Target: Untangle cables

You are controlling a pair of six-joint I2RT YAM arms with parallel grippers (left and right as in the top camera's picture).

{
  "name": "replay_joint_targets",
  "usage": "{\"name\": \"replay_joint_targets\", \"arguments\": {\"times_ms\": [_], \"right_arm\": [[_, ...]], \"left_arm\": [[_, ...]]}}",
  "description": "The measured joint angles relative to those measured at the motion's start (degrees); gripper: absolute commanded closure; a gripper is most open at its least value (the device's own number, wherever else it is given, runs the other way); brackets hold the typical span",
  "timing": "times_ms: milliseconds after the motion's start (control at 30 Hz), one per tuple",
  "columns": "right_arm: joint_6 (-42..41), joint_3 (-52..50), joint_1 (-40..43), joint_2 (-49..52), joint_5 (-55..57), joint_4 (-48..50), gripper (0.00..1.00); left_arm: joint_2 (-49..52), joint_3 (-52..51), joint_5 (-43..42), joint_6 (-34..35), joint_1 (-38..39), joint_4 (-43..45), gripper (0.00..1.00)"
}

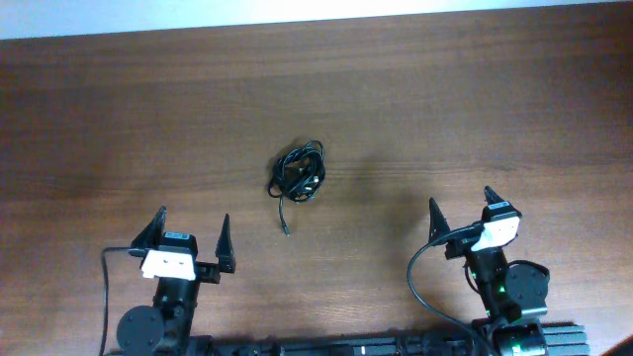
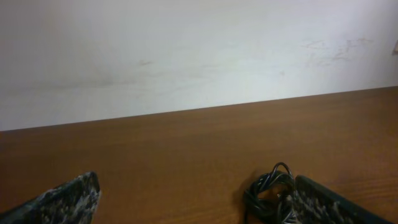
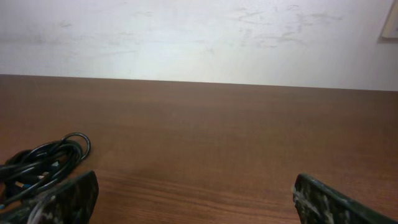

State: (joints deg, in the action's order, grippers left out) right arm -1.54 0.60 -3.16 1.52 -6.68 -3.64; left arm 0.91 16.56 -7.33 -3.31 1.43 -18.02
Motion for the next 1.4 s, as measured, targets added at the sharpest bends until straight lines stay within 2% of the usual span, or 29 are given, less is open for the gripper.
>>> {"name": "replay_joint_targets", "arguments": {"times_ms": [233, 433, 600, 933, 1067, 1200, 1400], "right_arm": [[0.0, 0.0, 0.0, 0.0, 0.0, 0.0, 0.01], [0.07, 0.0, 0.0, 0.07, 0.0, 0.0, 0.01], [0.04, 0.0, 0.0, 0.11, 0.0, 0.0, 0.01], [0.02, 0.0, 0.0, 0.26, 0.0, 0.02, 0.01], [0.0, 0.0, 0.0, 0.33, -0.02, 0.0, 0.01], [0.04, 0.0, 0.0, 0.31, 0.0, 0.02, 0.01], [0.04, 0.0, 0.0, 0.31, 0.0, 0.0, 0.01]], "left_arm": [[0.26, 2.19, -0.02, 1.55, 0.0, -1.81, 0.01], [8.04, 11.23, -0.2, 2.99, 0.0, -7.93, 0.01], [20.0, 19.41, -0.26, 3.19, 0.0, -12.09, 0.01], [46.47, 36.33, -6.01, 3.21, 0.11, -20.17, 0.01], [55.71, 42.73, -6.88, 1.95, 3.02, -22.53, 0.01], [64.04, 49.53, -7.5, -1.2, 8.15, -22.16, 0.01], [74.55, 50.23, -7.69, -2.29, 9.92, -19.85, 0.01]]}}
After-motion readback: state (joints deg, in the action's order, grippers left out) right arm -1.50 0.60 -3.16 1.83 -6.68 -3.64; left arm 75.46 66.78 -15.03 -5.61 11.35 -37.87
